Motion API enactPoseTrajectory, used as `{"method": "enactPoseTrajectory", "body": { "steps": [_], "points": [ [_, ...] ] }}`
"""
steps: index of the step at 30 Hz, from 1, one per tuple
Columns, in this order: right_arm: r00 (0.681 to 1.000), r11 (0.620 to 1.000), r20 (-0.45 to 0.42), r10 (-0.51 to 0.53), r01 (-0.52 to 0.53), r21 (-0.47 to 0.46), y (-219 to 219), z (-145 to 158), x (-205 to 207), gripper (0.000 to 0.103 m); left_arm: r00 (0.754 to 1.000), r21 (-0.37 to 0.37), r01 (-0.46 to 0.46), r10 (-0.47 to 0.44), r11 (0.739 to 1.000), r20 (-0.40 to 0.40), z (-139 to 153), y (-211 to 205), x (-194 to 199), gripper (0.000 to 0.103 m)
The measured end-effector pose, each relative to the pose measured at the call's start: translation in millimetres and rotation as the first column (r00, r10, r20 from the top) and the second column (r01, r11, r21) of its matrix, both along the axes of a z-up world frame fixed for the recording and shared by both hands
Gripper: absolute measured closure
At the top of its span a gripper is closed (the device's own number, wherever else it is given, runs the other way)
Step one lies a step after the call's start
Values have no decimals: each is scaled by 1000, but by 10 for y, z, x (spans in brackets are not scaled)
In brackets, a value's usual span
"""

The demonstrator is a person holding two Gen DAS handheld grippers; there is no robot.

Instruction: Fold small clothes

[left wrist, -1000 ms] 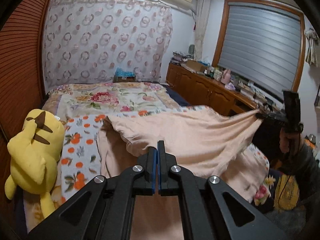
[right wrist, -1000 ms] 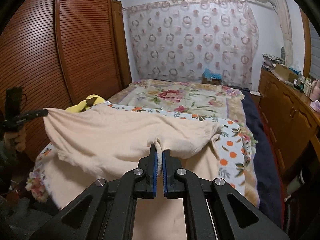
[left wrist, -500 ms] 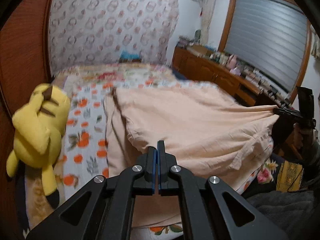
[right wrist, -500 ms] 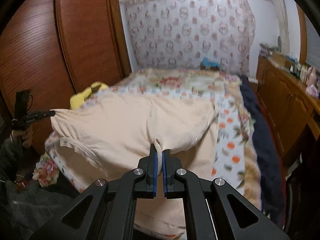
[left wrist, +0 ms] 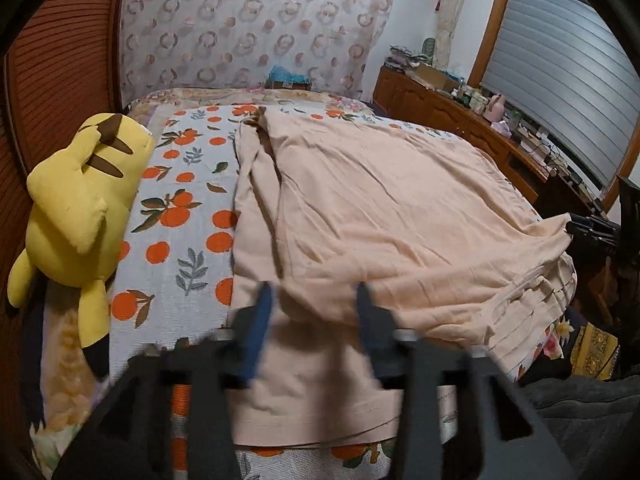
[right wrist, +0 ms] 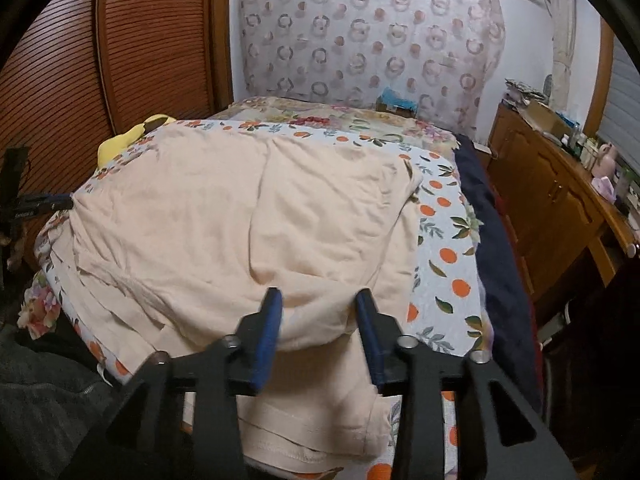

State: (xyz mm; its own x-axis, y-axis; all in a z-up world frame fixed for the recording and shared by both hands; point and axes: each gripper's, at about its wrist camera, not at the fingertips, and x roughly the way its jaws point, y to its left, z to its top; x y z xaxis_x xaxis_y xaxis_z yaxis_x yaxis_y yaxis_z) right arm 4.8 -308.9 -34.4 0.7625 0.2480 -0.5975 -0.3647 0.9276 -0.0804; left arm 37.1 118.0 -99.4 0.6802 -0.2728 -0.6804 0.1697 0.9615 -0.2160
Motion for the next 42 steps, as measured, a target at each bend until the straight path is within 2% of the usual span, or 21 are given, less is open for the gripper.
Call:
{"method": "enactPoseTrajectory", "body": {
  "steps": [2, 4, 8, 9, 14, 18, 22, 31, 35, 42],
  "points": [
    [1000, 1000, 2, -8, 8, 3, -6, -11, -7, 62, 1000, -10, -11, 11, 1000, 1, 0, 33, 0, 33],
    [1000, 1000, 11, -15, 15, 10, -7, -7, -24, 60, 999, -26, -30, 30, 999, 12, -2, 86, -5, 25],
    [1000, 999, 27, -2, 1, 41, 10, 5, -18, 43, 998, -16, -68, 69, 998, 9, -46, 119, 14, 25],
    [1000, 999, 26, 8, -10, 52, 26, 6, -10, 42, 997, -13, -74, 74, 997, 7, -58, 121, 25, 25],
    [999, 997, 33, 34, -36, 68, 231, -66, 116, 42, 995, 11, -102, 102, 995, -10, -122, 83, 81, 25],
    [997, 994, -7, 72, -71, 86, 450, -211, 286, 42, 993, 23, -117, 117, 993, -16, -134, 72, 101, 25],
    [995, 995, -47, 83, -80, 65, 643, -412, 475, 42, 992, 39, -125, 125, 991, -12, -122, 51, 118, 25],
    [993, 997, -87, 80, -78, 26, 875, -581, 709, 42, 993, 47, -117, 119, 992, -26, -157, 1, 160, 25],
    [995, 997, -67, 73, -74, -13, 942, -592, 690, 42, 993, 49, -115, 117, 992, -36, -169, -8, 171, 25],
    [997, 998, -55, 62, -63, -14, 980, -614, 669, 40, 992, 53, -114, 117, 992, -48, -207, -9, 182, 25]
  ]
}}
